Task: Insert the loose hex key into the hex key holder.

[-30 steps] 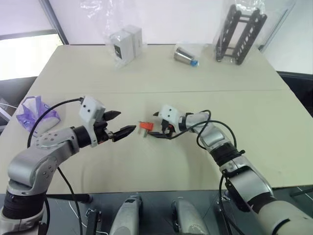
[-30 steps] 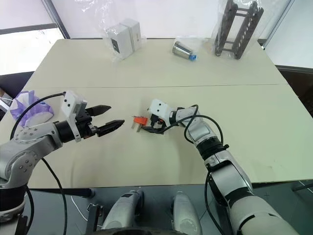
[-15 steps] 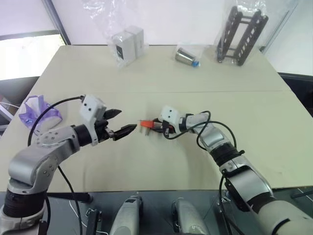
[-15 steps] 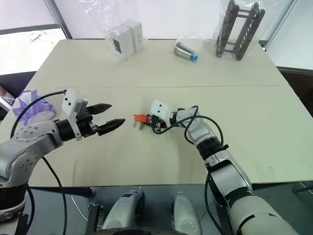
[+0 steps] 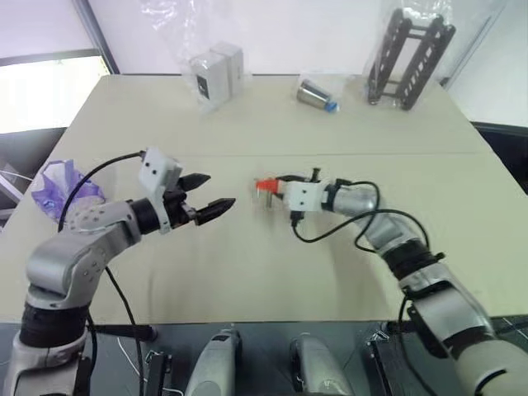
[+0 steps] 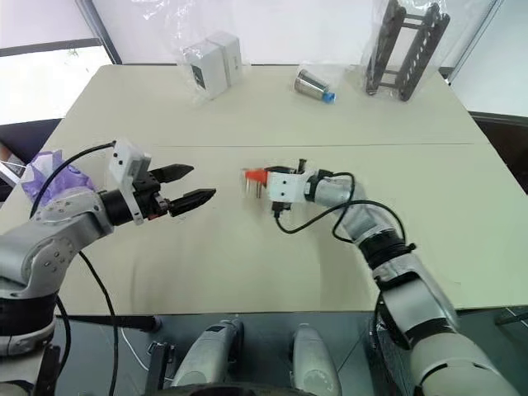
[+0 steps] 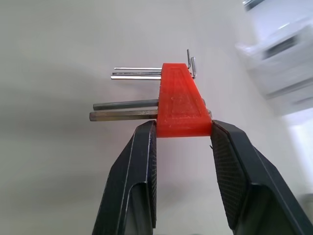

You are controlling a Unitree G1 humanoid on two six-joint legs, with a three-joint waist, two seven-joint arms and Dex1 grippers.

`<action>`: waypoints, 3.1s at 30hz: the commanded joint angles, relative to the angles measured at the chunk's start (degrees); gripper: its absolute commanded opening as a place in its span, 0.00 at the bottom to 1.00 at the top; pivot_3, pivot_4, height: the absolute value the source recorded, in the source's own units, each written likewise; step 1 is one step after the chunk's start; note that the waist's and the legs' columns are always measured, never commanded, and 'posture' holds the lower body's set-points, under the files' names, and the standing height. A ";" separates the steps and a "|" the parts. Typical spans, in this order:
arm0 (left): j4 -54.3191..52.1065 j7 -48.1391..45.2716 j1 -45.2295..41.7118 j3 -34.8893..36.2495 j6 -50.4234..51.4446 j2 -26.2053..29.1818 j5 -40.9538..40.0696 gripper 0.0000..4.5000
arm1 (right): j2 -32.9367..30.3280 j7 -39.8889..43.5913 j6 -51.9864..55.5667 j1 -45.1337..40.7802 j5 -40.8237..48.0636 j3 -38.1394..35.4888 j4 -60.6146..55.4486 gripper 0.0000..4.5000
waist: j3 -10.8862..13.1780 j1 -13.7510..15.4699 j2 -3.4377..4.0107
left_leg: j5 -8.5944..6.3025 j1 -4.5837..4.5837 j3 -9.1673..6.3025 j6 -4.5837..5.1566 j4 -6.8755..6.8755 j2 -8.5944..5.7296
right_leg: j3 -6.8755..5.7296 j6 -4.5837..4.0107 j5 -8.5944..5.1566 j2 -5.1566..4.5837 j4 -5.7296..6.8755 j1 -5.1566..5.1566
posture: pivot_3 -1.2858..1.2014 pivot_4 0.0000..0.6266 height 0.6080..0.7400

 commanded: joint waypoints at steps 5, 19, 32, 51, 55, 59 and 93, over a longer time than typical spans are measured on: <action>6.56 -5.48 -12.92 -0.29 -0.58 -4.83 -4.85 1.00 | -7.45 -8.64 -20.85 -6.16 -3.33 -5.41 -10.18 0.23 | 0.01 -0.89 -0.05 | 0.01 -0.01 0.03 -0.01 -0.02 0.05 | 0.02 0.04 0.02 0.20 0.02 -0.04 | 0.52 0.24 1.00; 10.87 -9.18 -18.92 0.76 1.46 -6.46 -9.78 1.00 | -8.28 -9.66 -27.14 -9.81 -2.69 -7.86 -9.19 0.23 | 0.02 -1.49 -0.05 | 0.02 0.06 -0.03 0.00 -0.02 0.15 | 0.02 0.03 0.01 0.16 0.05 0.05 | 0.52 0.24 1.00; 10.91 -8.59 -18.73 1.34 1.39 -6.60 -9.94 0.94 | -8.02 -9.45 -27.86 -10.12 -2.70 -7.74 -8.10 0.23 | 0.02 -1.48 -0.05 | 0.02 0.06 -0.03 0.00 -0.01 0.15 | 0.02 0.03 0.01 0.16 0.05 0.05 | 0.52 0.24 1.00; 10.95 -8.55 -18.27 -0.40 1.31 -7.42 -8.60 0.03 | -8.06 -8.32 -27.23 -10.01 -1.61 -7.91 -9.51 0.23 | 0.02 -1.46 -0.06 | 0.02 0.06 -0.03 0.00 0.00 0.14 | 0.02 0.03 0.01 0.16 0.06 0.05 | 0.52 0.24 1.00; 11.08 -8.70 -18.25 -0.63 1.15 -7.35 -8.12 0.03 | -7.88 -7.56 -26.24 -9.74 -1.20 -7.73 -9.83 0.47 | 0.02 -1.46 -0.05 | 0.02 0.06 -0.04 0.00 0.00 0.14 | 0.02 0.03 0.01 0.16 0.06 0.05 | 0.52 0.24 1.00; 11.20 -8.90 -18.30 -0.76 0.98 -7.36 -7.76 0.03 | -7.90 -6.91 -25.89 -9.55 -0.64 -7.57 -10.31 0.91 | 0.02 -1.45 -0.06 | 0.02 0.06 -0.03 0.00 0.00 0.14 | 0.02 0.04 0.01 0.16 0.06 0.05 | 0.52 0.24 1.00; 1.73 -1.04 -12.02 2.25 3.60 -5.51 -10.61 0.03 | -2.19 9.85 79.28 1.97 31.15 -8.74 -25.07 0.99 | 0.02 -0.10 -0.05 | 0.00 0.02 -0.02 0.03 0.03 0.10 | 0.00 0.02 0.01 0.08 0.04 0.04 | 0.52 0.24 1.00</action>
